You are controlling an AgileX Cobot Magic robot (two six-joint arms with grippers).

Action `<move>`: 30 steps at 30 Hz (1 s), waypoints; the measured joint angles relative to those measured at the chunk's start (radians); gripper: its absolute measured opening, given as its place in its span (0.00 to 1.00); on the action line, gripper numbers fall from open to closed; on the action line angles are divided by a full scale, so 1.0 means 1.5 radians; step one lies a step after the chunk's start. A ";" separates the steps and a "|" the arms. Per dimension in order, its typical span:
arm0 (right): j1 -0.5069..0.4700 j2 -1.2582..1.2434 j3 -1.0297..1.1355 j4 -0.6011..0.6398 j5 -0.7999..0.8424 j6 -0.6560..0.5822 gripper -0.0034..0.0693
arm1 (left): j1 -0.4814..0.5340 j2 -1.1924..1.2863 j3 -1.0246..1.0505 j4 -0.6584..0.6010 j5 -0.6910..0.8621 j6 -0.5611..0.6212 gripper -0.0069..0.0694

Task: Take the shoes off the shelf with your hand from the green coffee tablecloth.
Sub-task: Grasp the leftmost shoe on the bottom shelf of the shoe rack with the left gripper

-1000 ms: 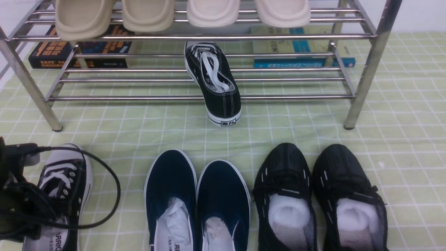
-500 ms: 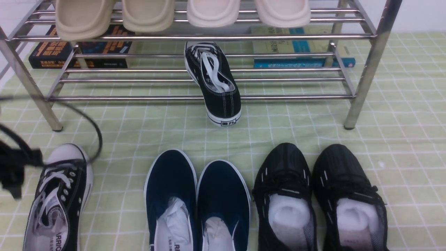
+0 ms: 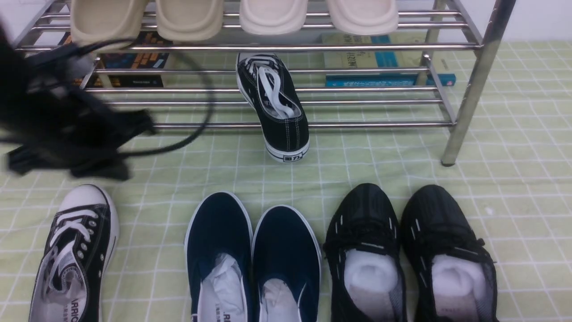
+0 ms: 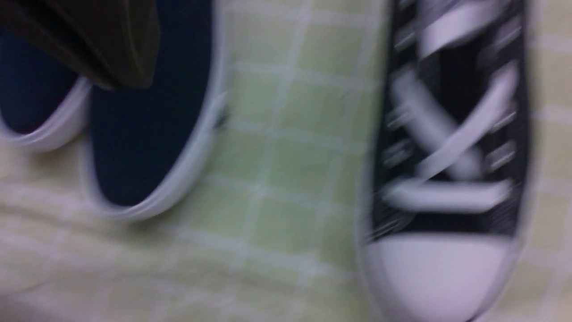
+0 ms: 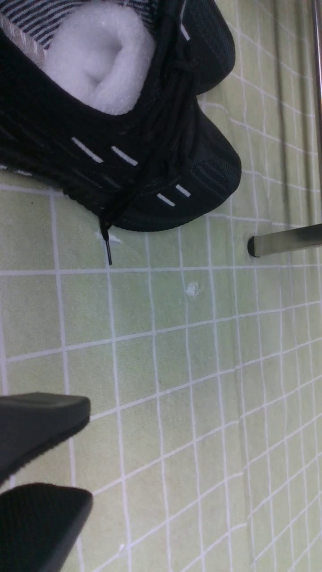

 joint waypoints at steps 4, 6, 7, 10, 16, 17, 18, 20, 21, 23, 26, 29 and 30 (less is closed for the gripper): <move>0.000 0.000 0.000 0.000 0.000 0.000 0.37 | -0.051 0.085 -0.077 -0.002 -0.048 -0.044 0.17; 0.000 0.000 0.000 0.000 0.000 0.000 0.37 | -0.072 0.136 -0.121 -0.002 -0.067 -0.053 0.25; 0.000 0.000 0.000 0.000 0.000 0.000 0.37 | -0.081 0.162 -0.147 -0.002 -0.076 -0.055 0.30; 0.000 0.000 0.000 0.000 0.000 0.000 0.37 | -0.103 0.233 -0.221 -0.003 -0.104 -0.062 0.48; 0.000 0.000 0.000 0.000 0.000 0.000 0.37 | -0.112 0.323 -0.307 -0.004 -0.160 -0.108 0.70; 0.000 0.000 0.000 0.000 0.000 0.000 0.37 | -0.112 0.340 -0.316 -0.004 -0.174 -0.119 0.72; 0.000 0.000 0.000 0.000 0.000 0.000 0.37 | -0.112 0.347 -0.316 -0.004 -0.179 -0.122 0.73; 0.000 0.000 0.000 0.000 0.000 0.000 0.37 | -0.112 0.368 -0.320 -0.004 -0.199 -0.129 0.74; 0.000 0.000 0.000 0.000 0.000 0.000 0.37 | -0.112 0.377 -0.321 -0.002 -0.206 -0.131 0.74; 0.000 0.000 0.000 0.000 0.000 0.000 0.37 | -0.112 0.384 -0.321 -0.002 -0.215 -0.136 0.72; 0.000 0.000 0.000 0.000 0.000 0.000 0.37 | -0.112 0.391 -0.323 -0.002 -0.225 -0.140 0.68; 0.000 0.000 0.000 0.000 0.000 0.000 0.37 | -0.113 0.395 -0.324 -0.002 -0.228 -0.141 0.57; 0.000 0.000 0.000 0.000 0.000 0.000 0.37 | -0.114 0.397 -0.326 -0.002 -0.227 -0.142 0.50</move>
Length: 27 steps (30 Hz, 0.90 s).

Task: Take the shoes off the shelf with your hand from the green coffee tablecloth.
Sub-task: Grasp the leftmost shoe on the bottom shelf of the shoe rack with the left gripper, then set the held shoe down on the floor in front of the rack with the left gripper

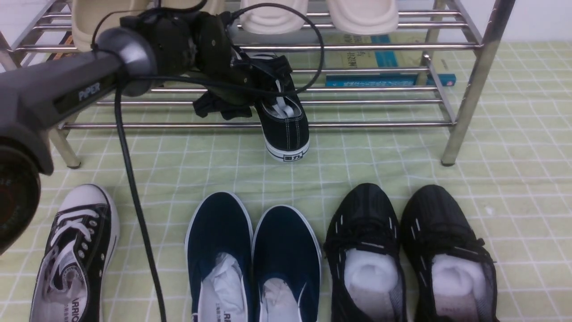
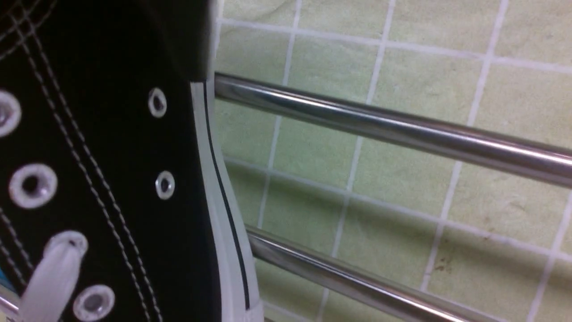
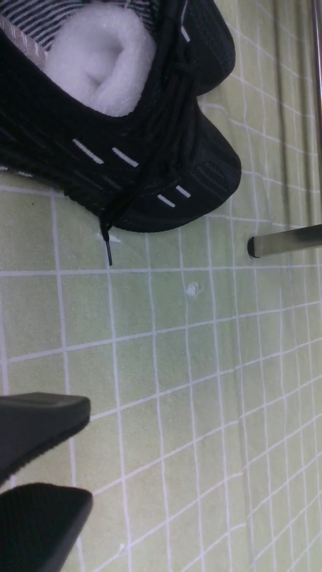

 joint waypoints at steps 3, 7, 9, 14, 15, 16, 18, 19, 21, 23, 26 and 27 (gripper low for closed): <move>0.000 0.000 0.000 0.000 0.000 0.000 0.37 | 0.000 0.000 -0.001 0.001 0.009 0.000 0.29; 0.000 0.000 0.000 0.000 0.000 0.000 0.37 | 0.000 -0.008 -0.002 0.003 0.034 0.006 0.11; 0.000 0.000 0.000 0.000 0.000 0.000 0.37 | 0.000 -0.010 -0.002 0.006 0.045 0.008 0.10; 0.000 0.000 0.000 0.000 0.000 0.000 0.37 | 0.001 -0.039 0.000 0.029 0.136 0.023 0.10; 0.000 0.000 0.000 0.000 0.000 0.000 0.37 | 0.001 -0.048 0.000 0.032 0.167 0.032 0.10; 0.000 0.000 0.000 0.000 0.000 0.000 0.37 | 0.001 -0.059 0.000 0.034 0.190 0.039 0.10; 0.000 0.000 0.000 0.000 0.000 0.000 0.37 | 0.001 -0.083 0.001 0.035 0.244 0.056 0.10; 0.000 0.000 0.000 0.000 0.000 0.000 0.37 | 0.001 -0.096 0.002 0.035 0.268 0.063 0.10; 0.000 0.000 0.000 0.000 0.000 0.000 0.37 | 0.001 -0.117 0.002 0.036 0.307 0.074 0.10; 0.000 0.000 0.000 0.000 0.000 0.000 0.37 | 0.001 -0.144 0.002 0.045 0.347 0.080 0.11; 0.000 0.000 0.000 0.000 0.000 0.000 0.37 | 0.001 -0.175 0.003 0.076 0.389 0.084 0.11; 0.000 0.000 0.000 0.000 0.000 0.000 0.37 | 0.001 -0.190 0.003 0.091 0.414 0.084 0.11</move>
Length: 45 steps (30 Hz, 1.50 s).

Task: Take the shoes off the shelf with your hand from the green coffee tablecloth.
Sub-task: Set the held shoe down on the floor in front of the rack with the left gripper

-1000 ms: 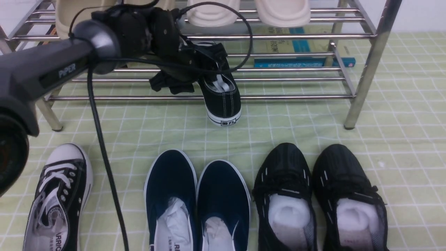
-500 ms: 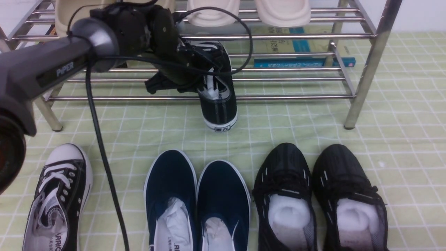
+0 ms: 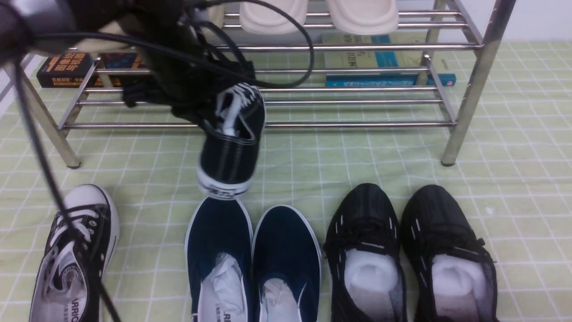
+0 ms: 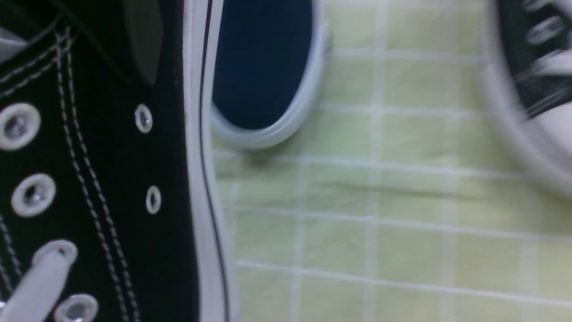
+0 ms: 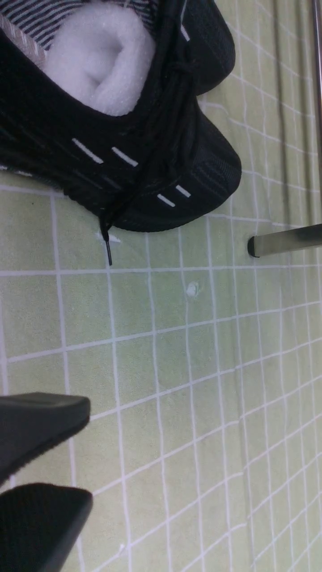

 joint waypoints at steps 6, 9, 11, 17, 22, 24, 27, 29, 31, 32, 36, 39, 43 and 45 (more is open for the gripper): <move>0.000 0.000 0.000 0.000 0.000 0.000 0.37 | 0.000 -0.055 0.015 0.070 0.046 0.001 0.11; 0.000 0.000 0.000 0.000 0.000 0.000 0.37 | 0.000 -0.112 0.084 0.096 0.046 -0.004 0.11; 0.000 0.000 0.000 0.000 0.000 0.000 0.37 | 0.000 -0.150 0.144 0.102 0.046 -0.020 0.11; 0.000 0.000 0.000 0.000 0.000 0.000 0.37 | 0.000 -0.238 0.334 0.105 0.004 -0.088 0.11; 0.000 0.000 0.000 0.000 0.000 0.000 0.37 | 0.000 -0.273 0.477 0.103 -0.118 -0.129 0.11; 0.000 0.000 0.000 0.000 0.000 0.000 0.37 | 0.000 -0.276 0.526 0.105 -0.171 -0.153 0.11; 0.000 0.000 0.000 0.000 0.000 0.000 0.37 | 0.000 -0.275 0.576 0.112 -0.224 -0.193 0.11; 0.000 0.000 0.000 0.000 0.000 0.000 0.37 | 0.000 -0.275 0.594 0.121 -0.240 -0.212 0.11; 0.000 0.000 0.000 0.000 0.000 0.000 0.37 | 0.000 -0.275 0.609 0.126 -0.251 -0.230 0.11; 0.000 0.000 0.000 0.000 0.000 0.000 0.37 | 0.000 -0.275 0.611 0.128 -0.252 -0.232 0.11; 0.000 0.000 0.000 0.000 0.000 0.000 0.37 | 0.000 -0.275 0.615 0.136 -0.255 -0.240 0.11; 0.000 0.000 0.000 0.000 0.000 0.000 0.37 | 0.000 -0.275 0.615 0.150 -0.255 -0.240 0.12; 0.000 0.000 0.000 0.000 0.000 0.000 0.37 | 0.000 -0.264 0.615 0.165 -0.259 -0.237 0.13; 0.000 0.000 0.000 0.000 0.000 0.000 0.37 | 0.000 -0.244 0.615 0.193 -0.278 -0.218 0.18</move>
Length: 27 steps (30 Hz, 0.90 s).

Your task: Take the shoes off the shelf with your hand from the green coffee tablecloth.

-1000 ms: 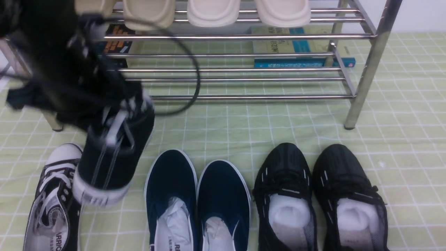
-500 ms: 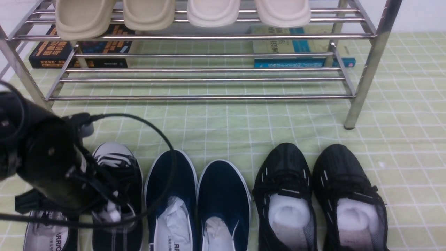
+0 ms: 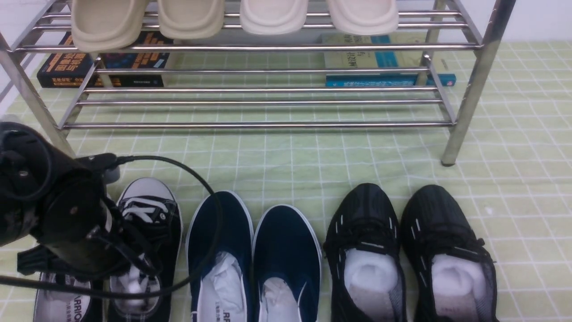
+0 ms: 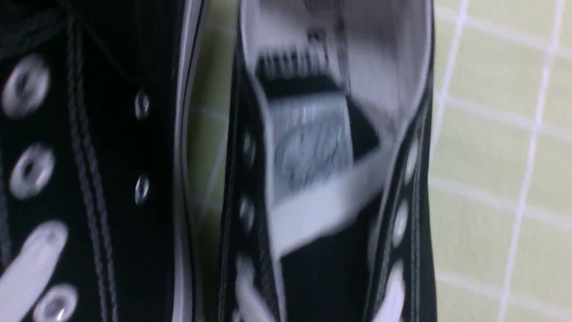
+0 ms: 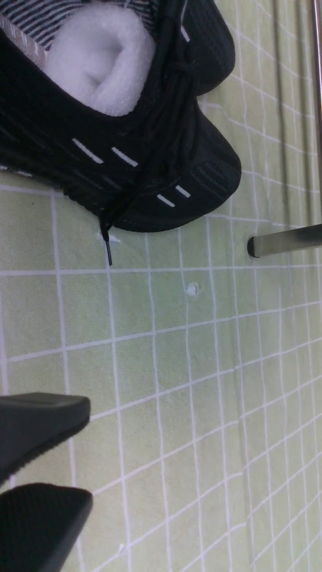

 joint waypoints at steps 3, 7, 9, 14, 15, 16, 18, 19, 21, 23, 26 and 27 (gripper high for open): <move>0.000 0.000 0.000 0.000 0.000 0.000 0.37 | 0.000 0.022 0.000 0.022 -0.022 0.007 0.27; 0.000 0.000 0.000 0.000 0.000 0.000 0.37 | 0.000 0.033 0.000 0.038 -0.032 0.009 0.42; 0.000 0.000 0.000 0.000 0.000 0.000 0.37 | 0.000 0.033 0.000 0.038 -0.032 0.009 0.50; 0.000 0.000 0.000 0.000 0.000 0.000 0.37 | 0.001 0.009 -0.010 0.031 -0.019 0.009 0.61; 0.000 0.000 0.000 0.000 0.000 0.000 0.37 | 0.001 -0.010 -0.022 0.030 -0.008 0.011 0.62; 0.000 0.000 0.000 0.000 0.000 0.000 0.37 | 0.001 -0.017 -0.027 0.029 -0.005 0.013 0.62; 0.000 0.000 0.000 0.000 0.000 0.000 0.37 | 0.001 -0.075 -0.064 0.025 0.026 0.032 0.62; 0.000 0.000 0.000 0.000 0.000 0.000 0.37 | 0.001 -0.084 -0.069 0.025 0.033 0.037 0.62; 0.000 0.000 0.000 0.000 0.000 0.000 0.37 | 0.001 -0.140 -0.100 0.015 0.091 0.070 0.59; 0.000 0.000 0.000 0.000 0.000 0.000 0.37 | 0.001 -0.191 -0.113 0.002 0.138 0.106 0.55; 0.000 0.000 0.000 0.000 0.000 0.000 0.37 | 0.001 -0.249 -0.114 -0.018 0.187 0.146 0.45; 0.000 0.000 0.000 0.000 0.000 0.000 0.37 | 0.001 -0.286 -0.114 -0.029 0.217 0.162 0.37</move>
